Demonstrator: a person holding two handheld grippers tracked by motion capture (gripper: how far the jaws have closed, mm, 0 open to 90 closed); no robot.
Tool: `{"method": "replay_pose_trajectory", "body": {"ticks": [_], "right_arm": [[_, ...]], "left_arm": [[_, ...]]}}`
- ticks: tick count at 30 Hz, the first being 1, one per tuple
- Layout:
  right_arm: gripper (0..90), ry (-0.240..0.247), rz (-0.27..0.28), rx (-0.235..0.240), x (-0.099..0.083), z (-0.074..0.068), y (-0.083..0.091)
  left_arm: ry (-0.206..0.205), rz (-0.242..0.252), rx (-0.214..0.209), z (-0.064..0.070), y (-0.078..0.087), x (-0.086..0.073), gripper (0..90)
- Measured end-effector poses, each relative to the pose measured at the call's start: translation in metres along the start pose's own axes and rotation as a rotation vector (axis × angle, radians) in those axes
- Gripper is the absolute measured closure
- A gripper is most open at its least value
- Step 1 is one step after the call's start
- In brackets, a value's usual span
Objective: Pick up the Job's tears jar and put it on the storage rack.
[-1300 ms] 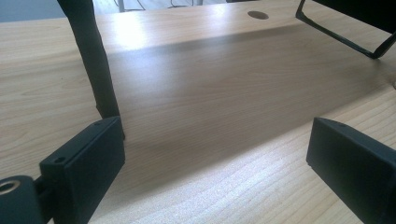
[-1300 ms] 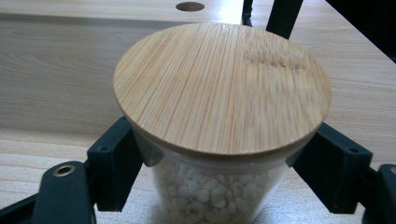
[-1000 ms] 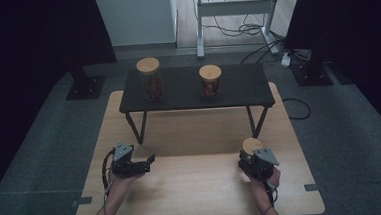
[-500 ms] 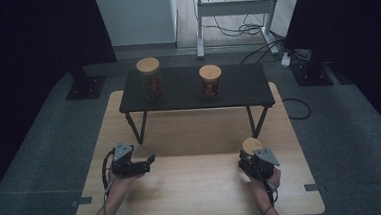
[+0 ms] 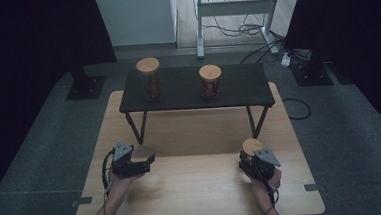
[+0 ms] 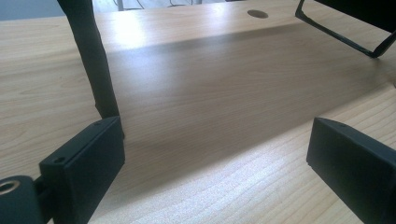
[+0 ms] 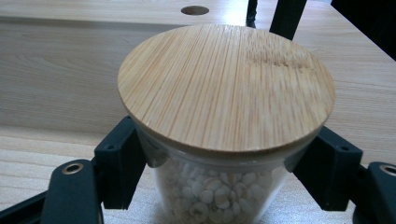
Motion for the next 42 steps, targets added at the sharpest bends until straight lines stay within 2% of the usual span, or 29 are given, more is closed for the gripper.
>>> {"method": "replay_pose_trajectory", "body": {"ticks": [14,19,42], "right_arm": [[25.7,-0.008,0.007,0.001,0.0,0.002,0.004],[25.7,0.013,0.017,-0.002,0.001,0.0,0.008],[25.7,0.027,0.055,0.018,0.003,-0.002,0.019]], "left_arm": [[0.0,0.001,-0.001,0.0,0.0,0.0,3.9],[-0.001,0.001,-0.002,0.0,0.0,0.0,3.9],[0.001,0.005,0.001,0.0,0.001,0.0,3.9]]}}
Point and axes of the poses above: each handheld gripper's, and its own axes: y roughly backward along the jaws, x roughly out of its top, z roughly to its right, the point moved 1 cm from there along -y, roughly forward along the jaws, and after that the axes turned 4 degrees about z, right-handed, at the moved point
